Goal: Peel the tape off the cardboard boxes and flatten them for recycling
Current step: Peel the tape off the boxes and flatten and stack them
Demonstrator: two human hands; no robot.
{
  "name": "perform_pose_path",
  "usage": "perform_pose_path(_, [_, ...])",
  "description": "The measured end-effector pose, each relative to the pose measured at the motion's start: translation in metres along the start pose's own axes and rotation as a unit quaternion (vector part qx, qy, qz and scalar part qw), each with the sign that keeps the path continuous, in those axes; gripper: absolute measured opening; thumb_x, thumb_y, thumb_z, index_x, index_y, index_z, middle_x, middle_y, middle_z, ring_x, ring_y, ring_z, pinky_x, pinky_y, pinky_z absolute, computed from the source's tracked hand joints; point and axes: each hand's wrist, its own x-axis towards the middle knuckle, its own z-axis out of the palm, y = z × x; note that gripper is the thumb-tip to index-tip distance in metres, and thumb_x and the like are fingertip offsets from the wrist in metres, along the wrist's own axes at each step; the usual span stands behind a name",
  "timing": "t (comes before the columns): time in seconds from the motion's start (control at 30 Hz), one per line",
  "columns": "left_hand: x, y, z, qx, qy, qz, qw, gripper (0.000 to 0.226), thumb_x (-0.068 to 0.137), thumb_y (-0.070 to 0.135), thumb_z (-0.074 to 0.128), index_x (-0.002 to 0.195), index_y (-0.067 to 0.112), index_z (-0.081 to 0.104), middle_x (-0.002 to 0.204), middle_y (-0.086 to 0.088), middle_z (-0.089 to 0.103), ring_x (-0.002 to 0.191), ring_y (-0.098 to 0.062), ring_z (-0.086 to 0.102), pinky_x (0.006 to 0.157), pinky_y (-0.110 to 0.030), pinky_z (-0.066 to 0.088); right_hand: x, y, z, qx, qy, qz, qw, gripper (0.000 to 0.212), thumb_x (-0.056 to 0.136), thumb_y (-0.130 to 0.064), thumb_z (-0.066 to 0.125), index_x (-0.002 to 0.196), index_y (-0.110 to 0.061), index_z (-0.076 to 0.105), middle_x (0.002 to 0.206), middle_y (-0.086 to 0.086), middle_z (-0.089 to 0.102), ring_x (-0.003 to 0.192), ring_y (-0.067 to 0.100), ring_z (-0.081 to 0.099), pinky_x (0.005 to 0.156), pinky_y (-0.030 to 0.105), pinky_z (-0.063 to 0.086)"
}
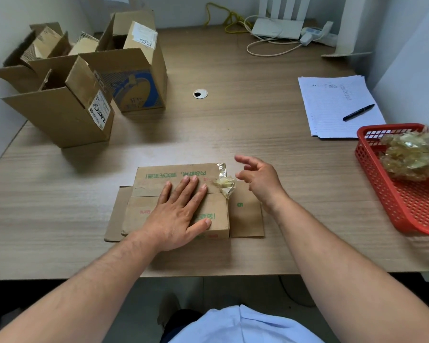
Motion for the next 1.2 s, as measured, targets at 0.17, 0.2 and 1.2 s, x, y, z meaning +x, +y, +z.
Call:
perform_pose_path(0.17, [-0.002, 0.002, 0.001, -0.004, 0.010, -0.003, 1.000, 0.092, 0.066, 0.080, -0.025, 0.143, 0.032, -0.032, 0.151, 0.005, -0.039, 0.135, -0.010, -0.042, 0.116, -0.043, -0.020, 0.021, -0.012, -0.004, -0.014, -0.002, -0.016, 1.000, 0.023, 0.092, -0.011, 0.058, 0.114, -0.010, 0.066, 0.097, -0.007, 0.061, 0.069, -0.005, 0.048, 0.056, 0.004, 0.036])
perform_pose_path(0.2, [-0.002, 0.003, 0.000, -0.002, 0.015, -0.005, 1.000, 0.091, 0.068, 0.080, -0.023, 0.144, 0.031, -0.031, 0.151, 0.005, -0.039, 0.136, -0.011, -0.041, 0.116, -0.043, -0.019, 0.025, -0.013, -0.003, -0.021, -0.007, -0.016, 1.000, 0.021, 0.093, -0.011, 0.058, 0.111, -0.009, 0.067, 0.098, -0.005, 0.062, 0.068, -0.005, 0.048, 0.055, 0.004, 0.036])
perform_pose_path(1.2, [0.000, 0.001, 0.017, 0.039, 0.100, 0.003, 0.994, 0.080, 0.094, 0.070, 0.017, 0.153, 0.017, 0.021, 0.161, -0.009, 0.016, 0.149, -0.025, 0.012, 0.113, -0.051, 0.013, 0.089, -0.012, 0.017, -0.121, -0.209, 0.106, 0.965, 0.011, 0.086, -0.011, 0.065, 0.075, -0.009, 0.063, 0.061, -0.004, 0.057, 0.057, 0.007, 0.045, 0.051, 0.021, 0.030])
